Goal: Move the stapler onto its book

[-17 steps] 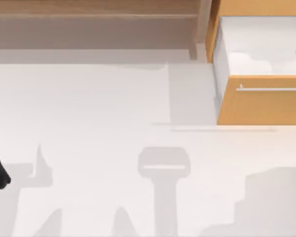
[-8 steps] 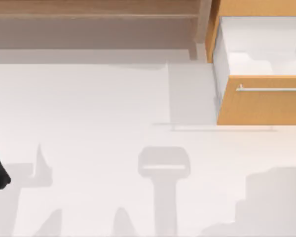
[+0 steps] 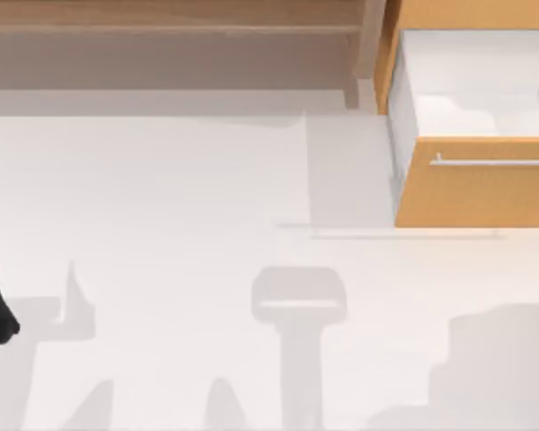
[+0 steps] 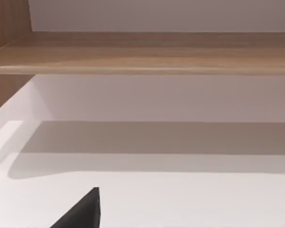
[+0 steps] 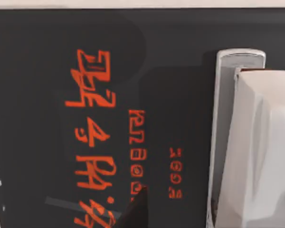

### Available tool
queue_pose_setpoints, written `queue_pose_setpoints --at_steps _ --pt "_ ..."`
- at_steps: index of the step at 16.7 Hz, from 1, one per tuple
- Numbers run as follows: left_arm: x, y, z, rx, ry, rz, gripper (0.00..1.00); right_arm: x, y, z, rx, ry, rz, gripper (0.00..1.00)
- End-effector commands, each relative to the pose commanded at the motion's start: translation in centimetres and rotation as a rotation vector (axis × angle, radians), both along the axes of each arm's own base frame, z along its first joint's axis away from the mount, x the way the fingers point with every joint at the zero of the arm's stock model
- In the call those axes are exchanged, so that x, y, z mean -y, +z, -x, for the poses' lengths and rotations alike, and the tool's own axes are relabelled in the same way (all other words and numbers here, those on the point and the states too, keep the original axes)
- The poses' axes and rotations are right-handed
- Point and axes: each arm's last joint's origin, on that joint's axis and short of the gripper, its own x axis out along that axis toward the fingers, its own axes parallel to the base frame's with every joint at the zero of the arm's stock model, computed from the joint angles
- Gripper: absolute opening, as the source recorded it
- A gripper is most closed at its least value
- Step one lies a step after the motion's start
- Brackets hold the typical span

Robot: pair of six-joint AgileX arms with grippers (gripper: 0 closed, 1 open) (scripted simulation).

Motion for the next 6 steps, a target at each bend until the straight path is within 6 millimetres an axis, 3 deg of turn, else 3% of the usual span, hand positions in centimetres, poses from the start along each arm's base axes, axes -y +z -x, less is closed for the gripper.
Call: queue_pose_setpoints --at_steps 6 --pt "0.0 0.0 0.0 0.0 0.0 0.0 1.0 0.0 0.0 0.0 0.0 0.0 0.0 1.0"
